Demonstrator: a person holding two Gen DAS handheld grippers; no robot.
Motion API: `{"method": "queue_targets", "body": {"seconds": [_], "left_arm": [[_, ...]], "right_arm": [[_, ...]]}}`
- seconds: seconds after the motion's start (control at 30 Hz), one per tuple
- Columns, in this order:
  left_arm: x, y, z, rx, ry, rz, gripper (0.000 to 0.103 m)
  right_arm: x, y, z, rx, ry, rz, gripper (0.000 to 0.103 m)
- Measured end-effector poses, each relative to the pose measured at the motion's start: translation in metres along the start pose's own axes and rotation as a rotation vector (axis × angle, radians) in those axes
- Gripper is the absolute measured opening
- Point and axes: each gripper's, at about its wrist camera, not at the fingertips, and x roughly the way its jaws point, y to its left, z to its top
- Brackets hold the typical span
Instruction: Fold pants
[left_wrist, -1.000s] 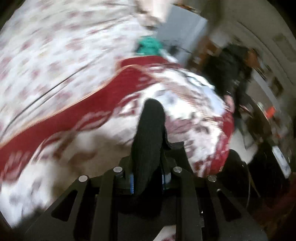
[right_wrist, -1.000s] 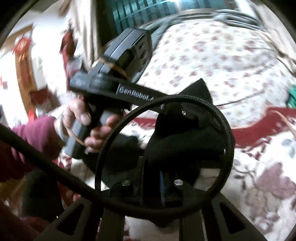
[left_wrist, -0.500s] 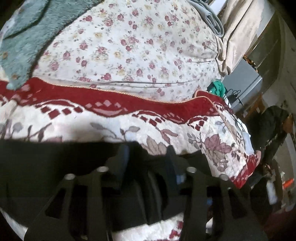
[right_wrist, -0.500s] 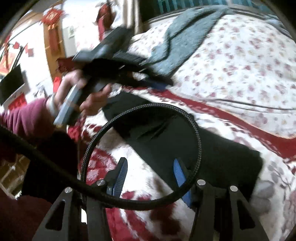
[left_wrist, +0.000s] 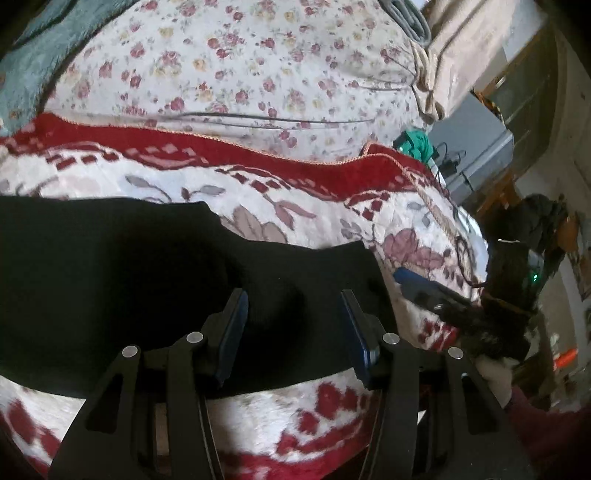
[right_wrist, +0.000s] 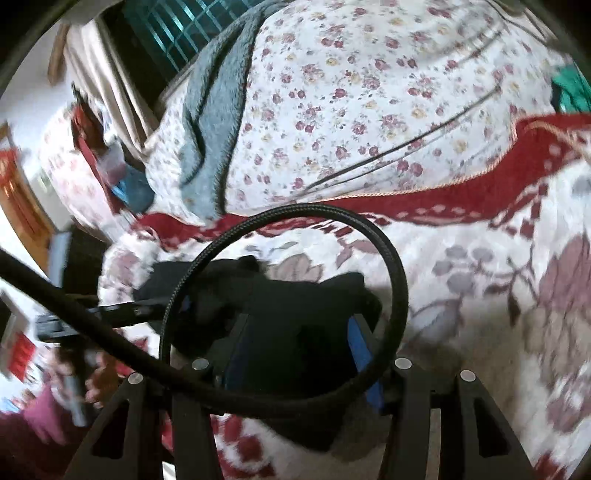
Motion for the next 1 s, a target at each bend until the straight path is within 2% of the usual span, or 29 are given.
{"method": "queue_targets", "body": {"seconds": [0.07,0.13,0.17,0.2,0.23,0.4,0.5,0.63,0.8,1.0], "left_arm": [[0.006,0.004,-0.001,-0.031,-0.001,0.027,0.049],[0.016,0.014,-0.004,-0.07,0.031,0.128,0.049],[0.02,0.02,-0.006,-0.095,0.048,0.148,0.049],[0.019,0.025,-0.008,-0.12,0.052,0.138,0.049],[0.017,0.026,-0.01,-0.132,0.039,0.122,0.049],[0.008,0.03,-0.012,-0.156,0.01,0.122,0.049],[0.0,0.028,-0.012,-0.152,-0.008,0.154,0.049],[-0.016,0.026,-0.01,-0.139,-0.059,0.21,0.049],[-0.032,0.028,-0.014,-0.109,-0.095,0.358,0.049],[-0.049,0.044,-0.022,-0.149,-0.123,0.423,0.049]], "right_arm": [[0.018,-0.001,0.003,-0.023,0.051,-0.065,0.051],[0.042,-0.01,0.0,-0.038,0.136,-0.173,0.053],[0.05,-0.015,-0.002,-0.031,0.159,-0.192,0.056],[0.053,-0.021,-0.003,-0.012,0.16,-0.198,0.066],[0.051,-0.024,-0.003,-0.002,0.154,-0.208,0.069],[0.039,-0.014,0.008,-0.05,0.131,-0.241,0.069],[0.031,0.0,0.017,-0.071,0.1,-0.21,0.069],[0.032,0.028,0.029,-0.126,0.081,-0.124,0.069],[0.061,0.063,0.034,-0.188,0.119,-0.024,0.069],[0.096,0.094,0.037,-0.24,0.18,0.05,0.069]]}}
